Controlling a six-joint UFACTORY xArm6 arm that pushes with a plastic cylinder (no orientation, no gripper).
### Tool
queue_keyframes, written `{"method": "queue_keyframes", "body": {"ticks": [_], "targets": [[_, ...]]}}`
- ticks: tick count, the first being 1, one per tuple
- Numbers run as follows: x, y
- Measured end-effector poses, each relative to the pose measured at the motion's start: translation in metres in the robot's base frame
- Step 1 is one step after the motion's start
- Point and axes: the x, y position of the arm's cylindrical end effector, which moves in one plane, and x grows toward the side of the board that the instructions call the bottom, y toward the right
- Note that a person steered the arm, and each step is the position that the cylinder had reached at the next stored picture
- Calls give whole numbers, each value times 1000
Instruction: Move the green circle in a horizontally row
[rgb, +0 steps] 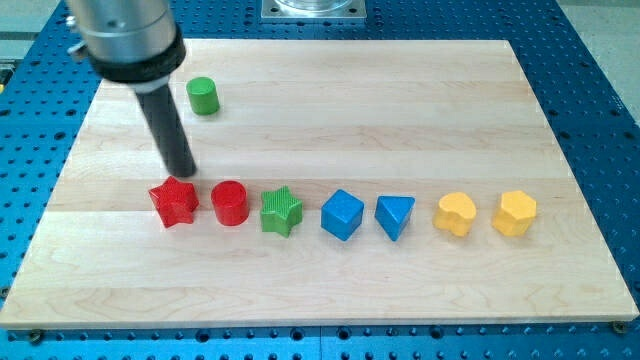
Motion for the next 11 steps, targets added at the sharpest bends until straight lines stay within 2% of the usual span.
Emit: {"method": "queue_keyframes", "body": {"ticks": [1, 2, 3, 4, 5, 6, 7, 8, 9, 10, 11], "targets": [[-78, 57], [-109, 42], [-111, 8], [-77, -34], [-41, -39], [-77, -50], [-19, -69], [42, -52], [10, -71], [40, -88], [49, -92]]}}
